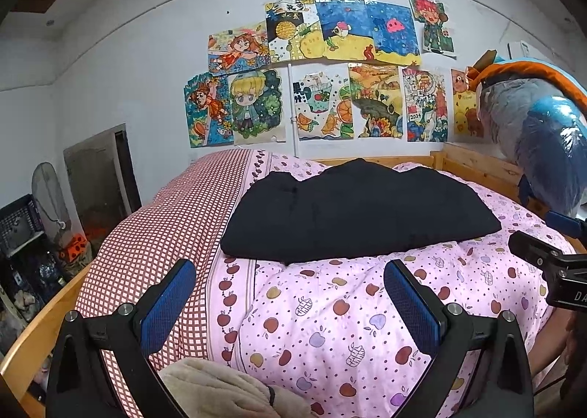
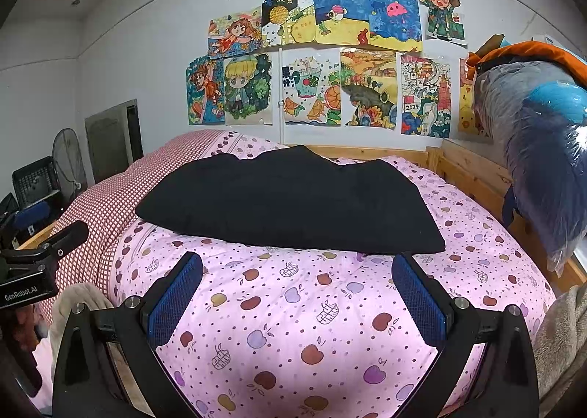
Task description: Fold large clothes
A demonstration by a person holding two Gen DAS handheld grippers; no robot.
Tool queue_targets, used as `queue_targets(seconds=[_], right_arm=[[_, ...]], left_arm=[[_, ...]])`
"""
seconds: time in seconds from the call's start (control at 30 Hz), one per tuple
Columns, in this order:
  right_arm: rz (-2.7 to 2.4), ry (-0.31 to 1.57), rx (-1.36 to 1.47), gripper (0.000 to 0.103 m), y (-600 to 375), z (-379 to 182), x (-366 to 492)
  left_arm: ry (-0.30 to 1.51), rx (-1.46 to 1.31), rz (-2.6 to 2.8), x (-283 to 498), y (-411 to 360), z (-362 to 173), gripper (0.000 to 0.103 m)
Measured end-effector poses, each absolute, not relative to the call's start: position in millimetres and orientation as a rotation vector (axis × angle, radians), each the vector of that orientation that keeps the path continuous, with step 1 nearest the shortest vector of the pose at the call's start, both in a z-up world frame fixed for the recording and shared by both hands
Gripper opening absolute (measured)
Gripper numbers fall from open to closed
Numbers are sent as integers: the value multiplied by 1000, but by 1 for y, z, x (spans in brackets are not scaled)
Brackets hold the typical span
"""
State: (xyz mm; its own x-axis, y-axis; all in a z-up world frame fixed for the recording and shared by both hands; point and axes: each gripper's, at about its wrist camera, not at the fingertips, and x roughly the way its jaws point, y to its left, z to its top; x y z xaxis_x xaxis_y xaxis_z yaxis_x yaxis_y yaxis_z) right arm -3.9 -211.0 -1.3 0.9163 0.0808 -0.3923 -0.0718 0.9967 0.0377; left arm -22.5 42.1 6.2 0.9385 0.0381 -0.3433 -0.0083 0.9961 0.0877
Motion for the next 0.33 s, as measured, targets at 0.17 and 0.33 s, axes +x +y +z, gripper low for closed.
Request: queue_targets(seconds=[0.17, 0.33], right_arm=[[78, 404, 23, 101, -210, -1, -4], [78, 404, 24, 101, -210, 0, -3]], left_arm=[[347, 87, 21, -24, 41, 7, 103], [350, 90, 23, -24, 40, 7, 103]])
